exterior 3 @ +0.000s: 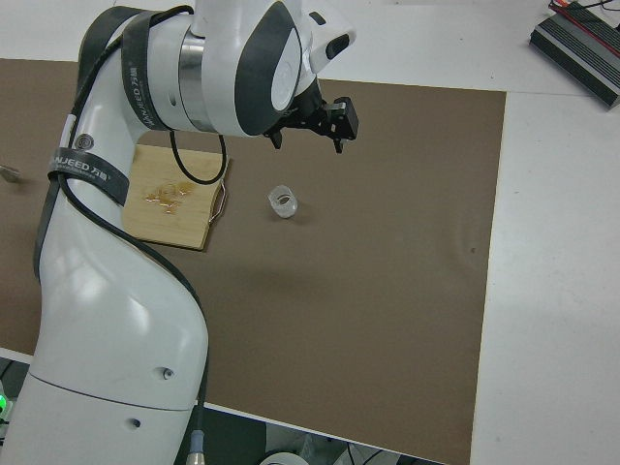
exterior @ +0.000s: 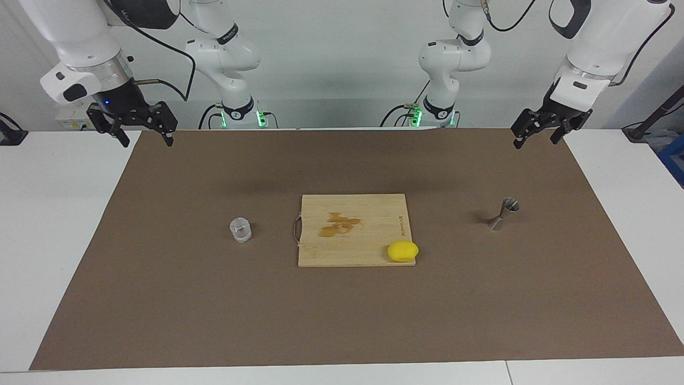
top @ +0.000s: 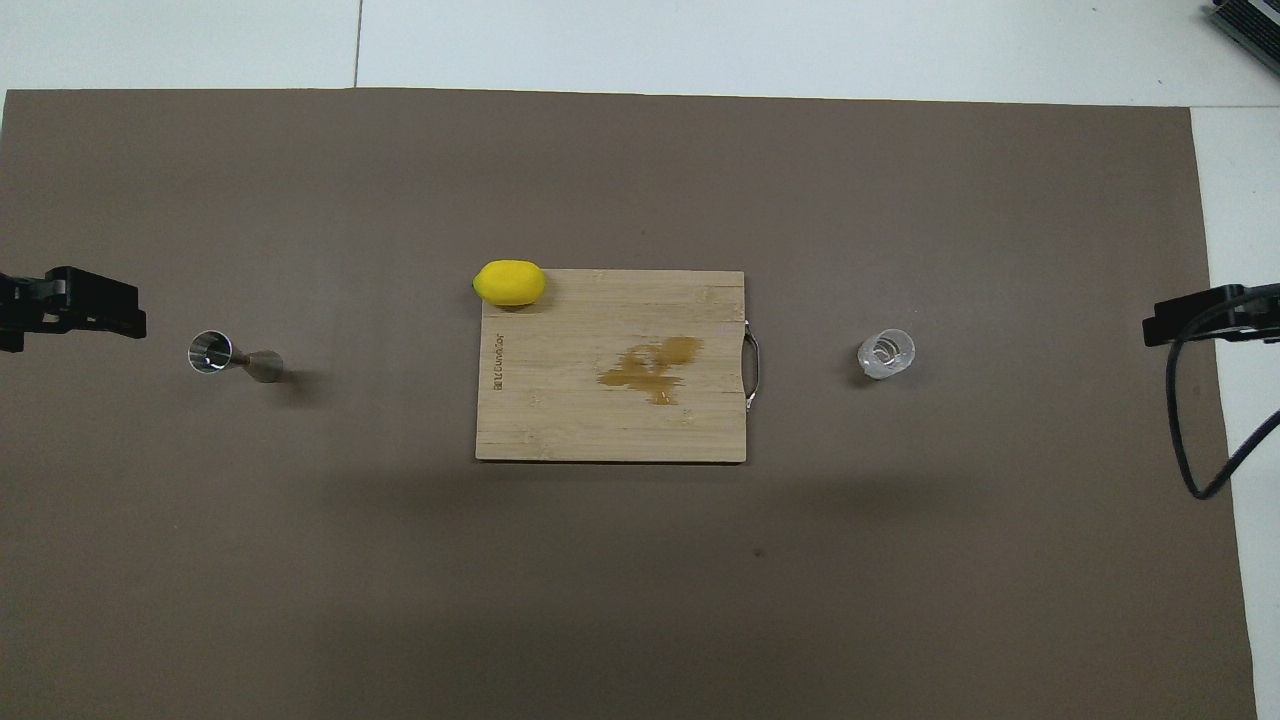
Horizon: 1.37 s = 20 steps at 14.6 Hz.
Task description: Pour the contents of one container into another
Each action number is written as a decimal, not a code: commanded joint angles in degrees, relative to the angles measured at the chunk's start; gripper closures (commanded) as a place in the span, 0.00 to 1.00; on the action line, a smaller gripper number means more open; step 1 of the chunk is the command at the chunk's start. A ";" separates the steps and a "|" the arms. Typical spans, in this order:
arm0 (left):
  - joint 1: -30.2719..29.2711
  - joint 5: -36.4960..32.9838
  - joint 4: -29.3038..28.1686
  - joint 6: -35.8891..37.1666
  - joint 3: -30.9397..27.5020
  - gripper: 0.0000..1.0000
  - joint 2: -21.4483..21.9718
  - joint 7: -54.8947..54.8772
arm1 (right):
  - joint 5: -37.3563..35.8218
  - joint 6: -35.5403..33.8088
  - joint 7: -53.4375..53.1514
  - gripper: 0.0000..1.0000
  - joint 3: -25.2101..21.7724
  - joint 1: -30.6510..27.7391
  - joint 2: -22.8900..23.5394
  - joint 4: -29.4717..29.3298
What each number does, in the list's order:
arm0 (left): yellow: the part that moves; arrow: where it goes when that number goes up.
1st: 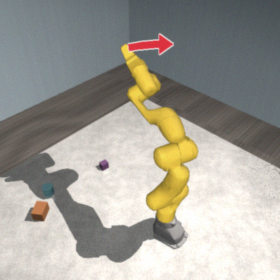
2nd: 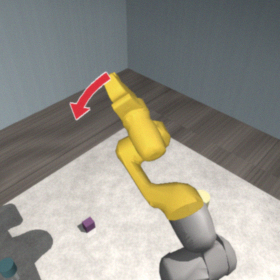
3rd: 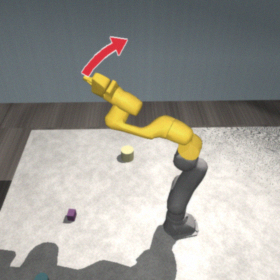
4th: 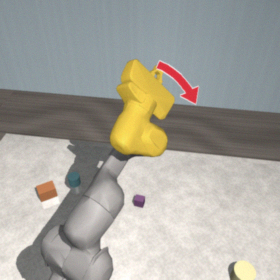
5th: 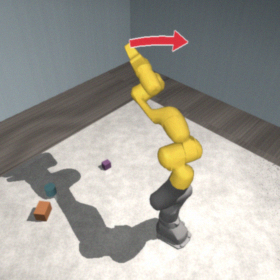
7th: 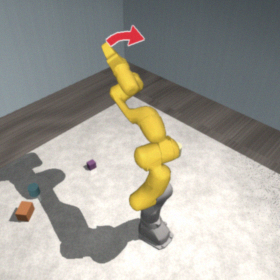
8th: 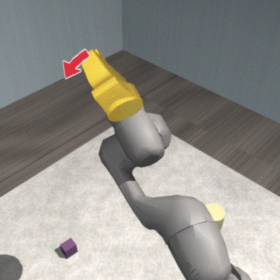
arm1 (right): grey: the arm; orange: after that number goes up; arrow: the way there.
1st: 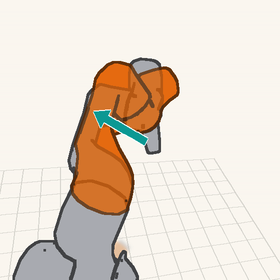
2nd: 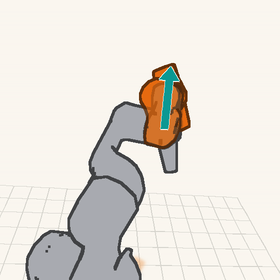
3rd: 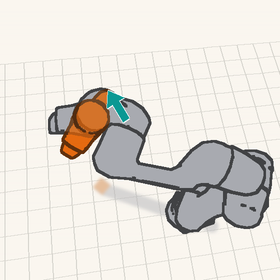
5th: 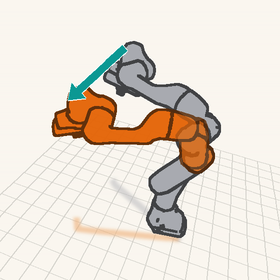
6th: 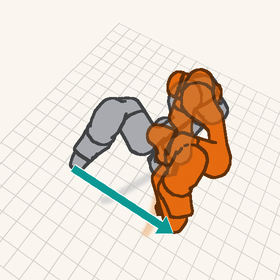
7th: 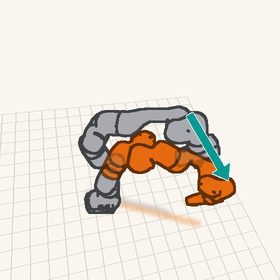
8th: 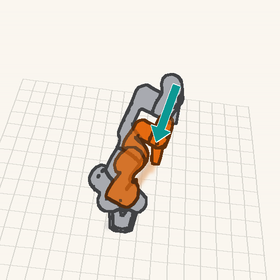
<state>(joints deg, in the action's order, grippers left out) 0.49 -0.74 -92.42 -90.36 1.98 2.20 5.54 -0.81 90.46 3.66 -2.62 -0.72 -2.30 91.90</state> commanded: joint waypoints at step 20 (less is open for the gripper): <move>2.15 0.12 -21.73 -19.06 0.04 0.00 7.21 -1.67 | 11.35 7.35 -24.65 0.00 0.33 -2.35 -1.22 7.23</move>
<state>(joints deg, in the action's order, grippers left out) 1.31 -0.74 -106.92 -105.06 2.32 5.44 4.51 7.39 94.97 -16.77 -2.63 -1.79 -2.35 95.54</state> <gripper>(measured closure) 0.000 0.000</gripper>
